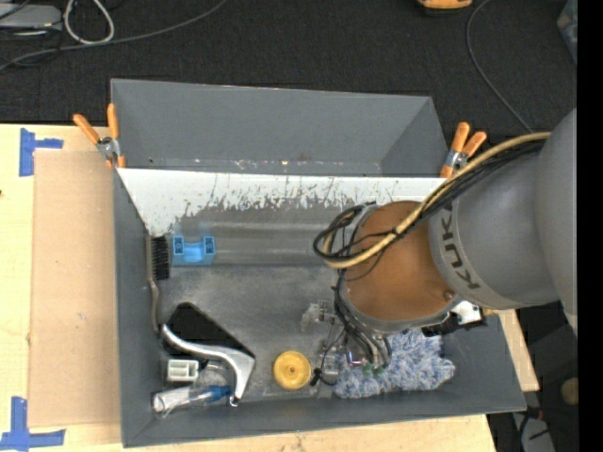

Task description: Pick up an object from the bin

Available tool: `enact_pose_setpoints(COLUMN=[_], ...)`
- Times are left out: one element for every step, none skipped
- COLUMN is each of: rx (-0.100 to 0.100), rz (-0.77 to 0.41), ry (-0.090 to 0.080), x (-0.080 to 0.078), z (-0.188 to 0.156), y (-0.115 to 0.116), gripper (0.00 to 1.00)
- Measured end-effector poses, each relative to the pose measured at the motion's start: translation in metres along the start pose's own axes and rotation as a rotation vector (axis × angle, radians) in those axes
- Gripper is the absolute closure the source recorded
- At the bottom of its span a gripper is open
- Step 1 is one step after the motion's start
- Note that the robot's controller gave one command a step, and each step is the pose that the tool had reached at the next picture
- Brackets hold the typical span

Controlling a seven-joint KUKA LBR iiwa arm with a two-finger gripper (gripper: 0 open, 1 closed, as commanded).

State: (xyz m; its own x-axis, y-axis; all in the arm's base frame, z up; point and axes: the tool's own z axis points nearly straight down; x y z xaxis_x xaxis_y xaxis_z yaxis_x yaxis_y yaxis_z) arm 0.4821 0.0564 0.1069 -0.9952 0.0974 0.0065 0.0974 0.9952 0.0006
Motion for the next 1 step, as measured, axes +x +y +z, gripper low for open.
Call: enact_pose_setpoints(rx=[0.002], rz=[0.161], ry=[0.006], x=[-0.0106], z=[0.0322], y=[-0.0301], gripper=[0.0])
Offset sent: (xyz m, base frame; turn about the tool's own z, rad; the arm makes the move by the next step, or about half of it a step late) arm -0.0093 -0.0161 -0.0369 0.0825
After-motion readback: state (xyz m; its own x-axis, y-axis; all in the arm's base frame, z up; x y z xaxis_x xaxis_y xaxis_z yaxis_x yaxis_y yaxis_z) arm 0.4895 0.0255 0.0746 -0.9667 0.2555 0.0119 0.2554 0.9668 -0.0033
